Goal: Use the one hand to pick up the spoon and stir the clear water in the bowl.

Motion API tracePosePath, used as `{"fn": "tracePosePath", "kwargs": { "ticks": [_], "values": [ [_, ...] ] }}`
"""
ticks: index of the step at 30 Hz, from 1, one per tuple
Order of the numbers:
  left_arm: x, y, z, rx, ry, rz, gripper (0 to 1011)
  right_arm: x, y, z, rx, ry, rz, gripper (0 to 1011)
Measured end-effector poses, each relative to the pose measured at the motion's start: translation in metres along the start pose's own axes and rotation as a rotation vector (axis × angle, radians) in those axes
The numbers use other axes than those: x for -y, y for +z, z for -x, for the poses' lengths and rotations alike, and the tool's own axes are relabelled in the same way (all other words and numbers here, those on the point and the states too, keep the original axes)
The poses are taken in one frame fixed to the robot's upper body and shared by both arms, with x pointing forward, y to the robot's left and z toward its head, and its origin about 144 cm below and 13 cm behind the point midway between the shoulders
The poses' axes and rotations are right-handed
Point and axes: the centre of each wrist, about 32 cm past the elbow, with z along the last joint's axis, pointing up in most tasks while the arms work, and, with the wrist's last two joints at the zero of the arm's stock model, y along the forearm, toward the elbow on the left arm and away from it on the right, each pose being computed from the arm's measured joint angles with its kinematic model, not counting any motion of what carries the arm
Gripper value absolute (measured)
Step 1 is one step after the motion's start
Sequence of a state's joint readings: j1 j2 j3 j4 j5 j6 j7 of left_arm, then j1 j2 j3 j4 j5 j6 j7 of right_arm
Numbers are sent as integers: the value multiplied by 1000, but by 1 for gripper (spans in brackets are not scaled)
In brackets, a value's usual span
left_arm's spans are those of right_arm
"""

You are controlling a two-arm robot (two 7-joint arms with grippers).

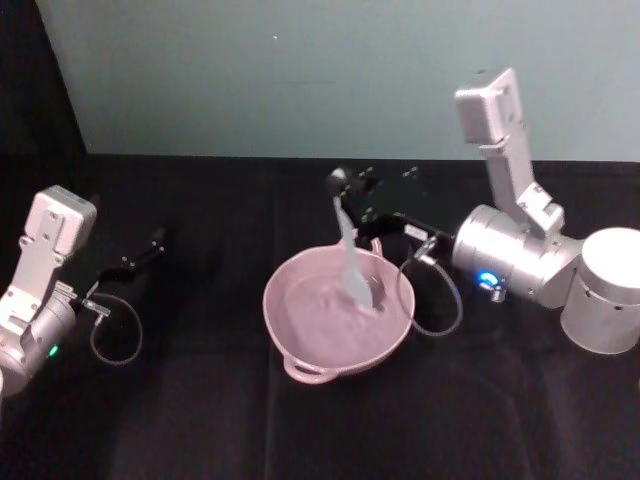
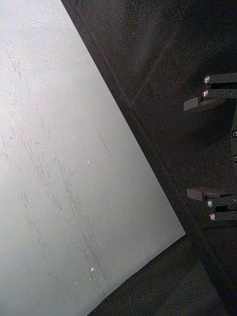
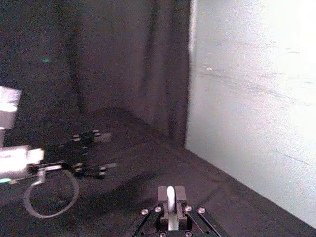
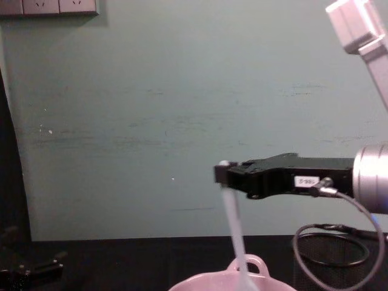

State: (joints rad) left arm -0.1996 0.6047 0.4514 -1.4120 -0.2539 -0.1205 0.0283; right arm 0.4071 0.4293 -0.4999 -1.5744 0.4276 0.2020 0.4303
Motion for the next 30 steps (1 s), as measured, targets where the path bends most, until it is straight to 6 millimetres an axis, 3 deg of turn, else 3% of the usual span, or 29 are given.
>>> {"fn": "tracePosePath", "kwargs": {
  "ticks": [6, 14, 30],
  "values": [
    [0, 0, 0, 0, 0, 0, 1011, -11, 6, 25, 11, 95, -8, 97],
    [0, 0, 0, 0, 0, 0, 1011, -22, 13, 39, 15, 145, -33, 96],
    [0, 0, 0, 0, 0, 0, 1011, -43, -4, 10, -104, 78, -83, 96]
  ]
}}
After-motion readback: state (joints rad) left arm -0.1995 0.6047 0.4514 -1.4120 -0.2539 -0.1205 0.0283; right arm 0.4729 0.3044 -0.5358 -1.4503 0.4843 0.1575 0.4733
